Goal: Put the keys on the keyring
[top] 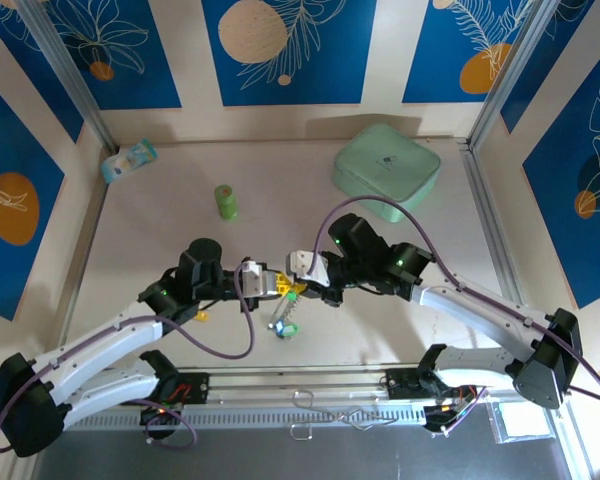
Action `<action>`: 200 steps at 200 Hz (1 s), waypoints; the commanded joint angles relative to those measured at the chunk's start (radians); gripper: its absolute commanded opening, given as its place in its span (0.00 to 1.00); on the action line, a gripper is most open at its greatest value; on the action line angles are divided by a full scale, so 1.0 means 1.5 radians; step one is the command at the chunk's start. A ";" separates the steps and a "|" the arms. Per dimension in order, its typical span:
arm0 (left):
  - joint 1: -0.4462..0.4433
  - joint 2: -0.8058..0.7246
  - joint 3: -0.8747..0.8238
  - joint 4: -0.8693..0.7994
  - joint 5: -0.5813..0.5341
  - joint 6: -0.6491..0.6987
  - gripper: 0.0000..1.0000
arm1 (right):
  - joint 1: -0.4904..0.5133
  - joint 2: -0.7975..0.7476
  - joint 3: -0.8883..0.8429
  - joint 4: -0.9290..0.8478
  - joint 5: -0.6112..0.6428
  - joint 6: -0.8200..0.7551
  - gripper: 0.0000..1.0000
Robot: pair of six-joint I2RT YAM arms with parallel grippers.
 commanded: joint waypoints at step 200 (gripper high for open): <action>-0.006 -0.055 -0.096 0.211 -0.013 -0.075 0.00 | -0.039 -0.111 -0.155 0.199 -0.079 0.118 0.20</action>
